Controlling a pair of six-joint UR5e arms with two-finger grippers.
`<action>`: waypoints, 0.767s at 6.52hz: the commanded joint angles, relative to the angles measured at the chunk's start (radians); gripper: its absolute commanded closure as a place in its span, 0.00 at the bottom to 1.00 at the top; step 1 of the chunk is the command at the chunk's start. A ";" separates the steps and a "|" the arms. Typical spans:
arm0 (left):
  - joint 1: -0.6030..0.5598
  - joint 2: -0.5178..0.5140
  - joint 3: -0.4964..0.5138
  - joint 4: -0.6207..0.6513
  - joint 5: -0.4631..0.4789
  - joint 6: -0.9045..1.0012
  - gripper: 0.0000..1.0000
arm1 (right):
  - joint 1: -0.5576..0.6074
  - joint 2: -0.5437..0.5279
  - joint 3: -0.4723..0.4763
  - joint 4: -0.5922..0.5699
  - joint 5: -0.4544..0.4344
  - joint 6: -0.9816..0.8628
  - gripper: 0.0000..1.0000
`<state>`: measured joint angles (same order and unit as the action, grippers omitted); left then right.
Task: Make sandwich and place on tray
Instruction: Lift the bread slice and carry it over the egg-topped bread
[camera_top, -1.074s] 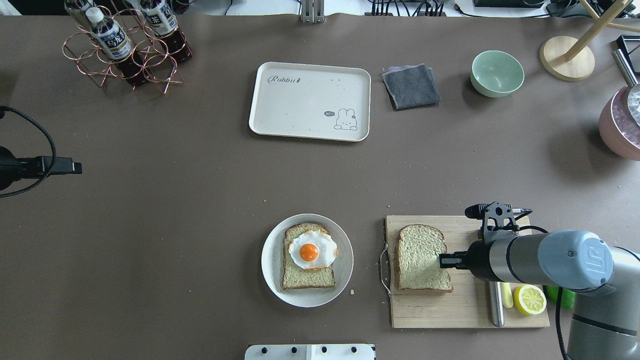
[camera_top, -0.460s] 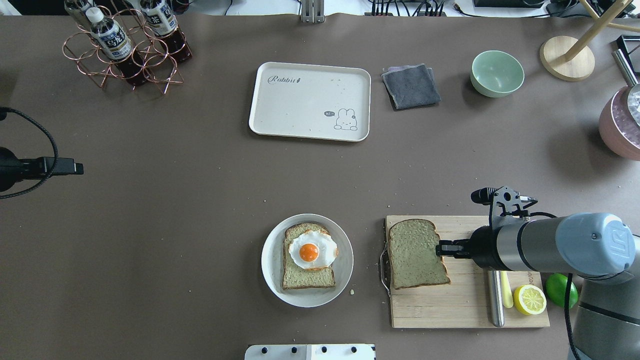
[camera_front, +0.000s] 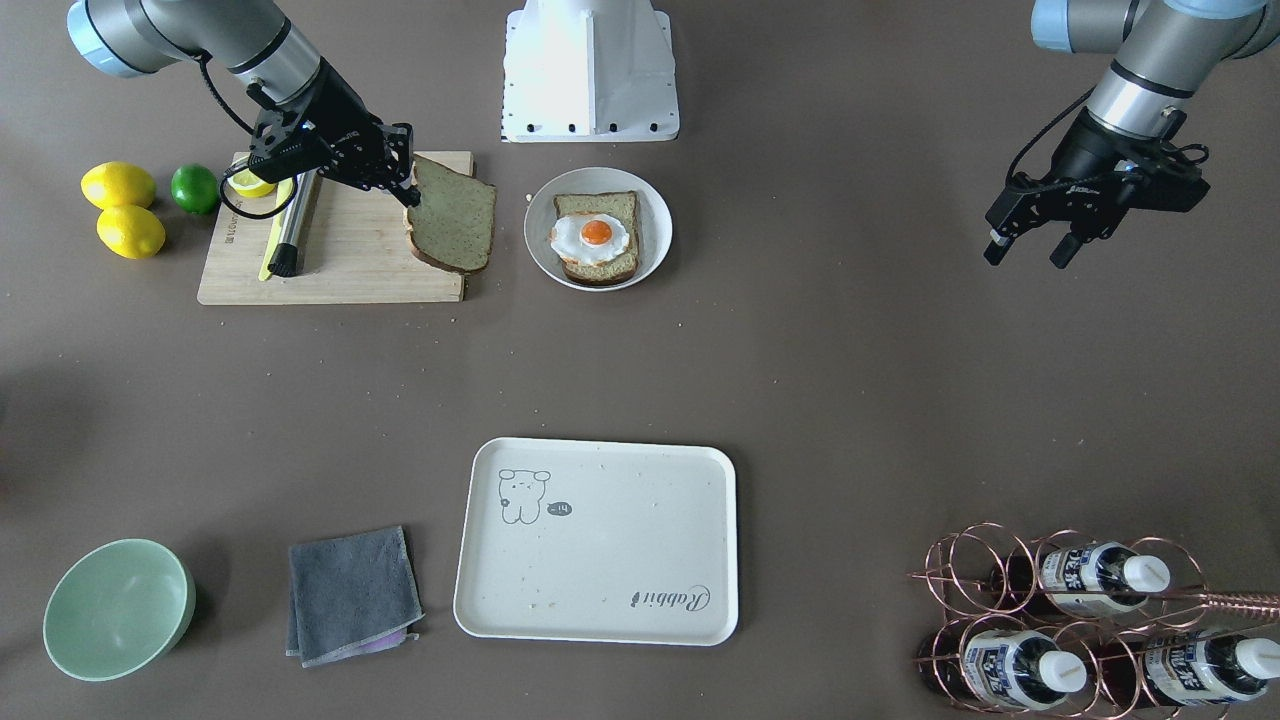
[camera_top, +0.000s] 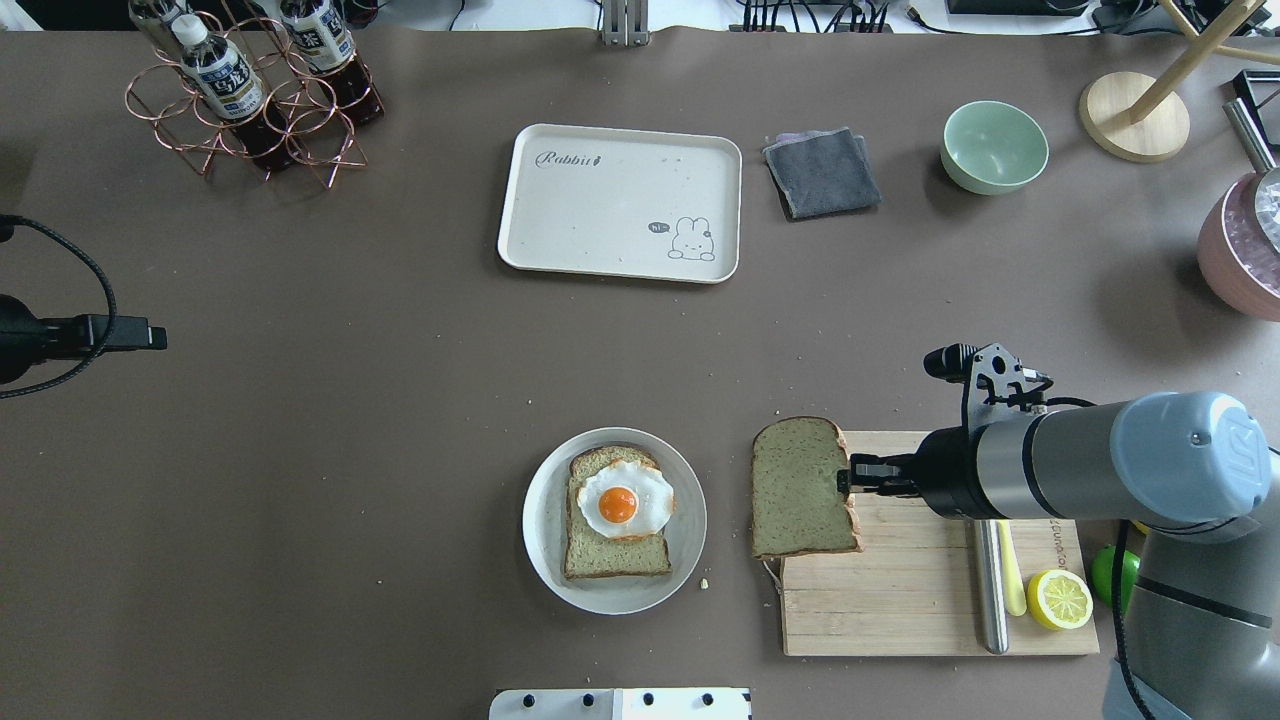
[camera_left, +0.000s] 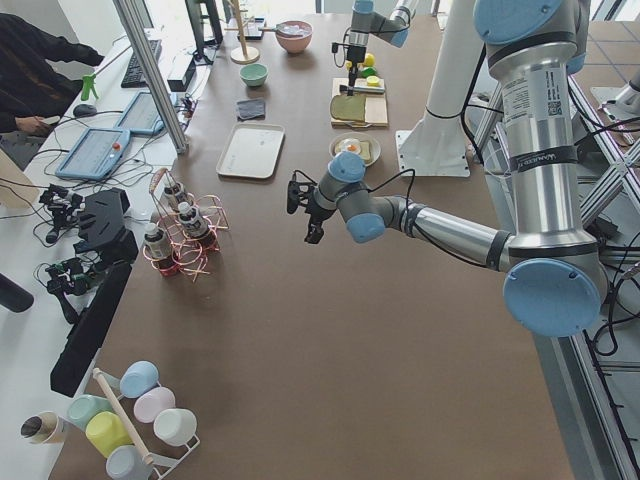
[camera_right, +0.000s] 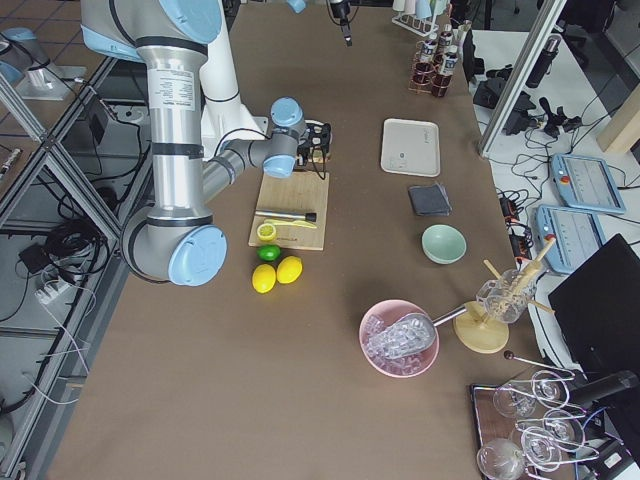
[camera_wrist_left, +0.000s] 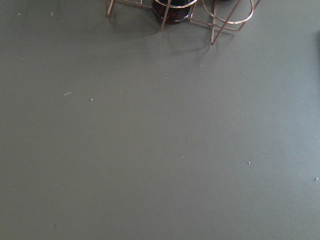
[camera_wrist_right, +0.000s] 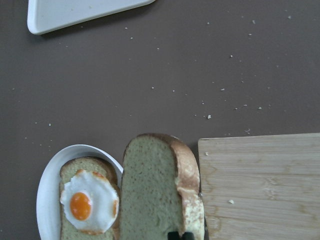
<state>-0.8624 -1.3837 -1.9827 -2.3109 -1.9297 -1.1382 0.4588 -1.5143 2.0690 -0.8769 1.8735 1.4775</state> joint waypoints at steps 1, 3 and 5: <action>-0.001 0.000 0.005 -0.001 0.000 -0.002 0.03 | 0.001 0.104 -0.018 0.001 0.006 0.081 1.00; 0.000 0.000 0.018 -0.001 0.000 -0.002 0.03 | -0.061 0.186 -0.040 0.001 -0.048 0.138 1.00; -0.001 0.000 0.022 -0.001 0.000 -0.002 0.03 | -0.191 0.244 -0.082 -0.001 -0.207 0.133 1.00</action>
<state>-0.8630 -1.3835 -1.9643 -2.3117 -1.9297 -1.1398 0.3262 -1.3013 2.0069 -0.8763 1.7383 1.6106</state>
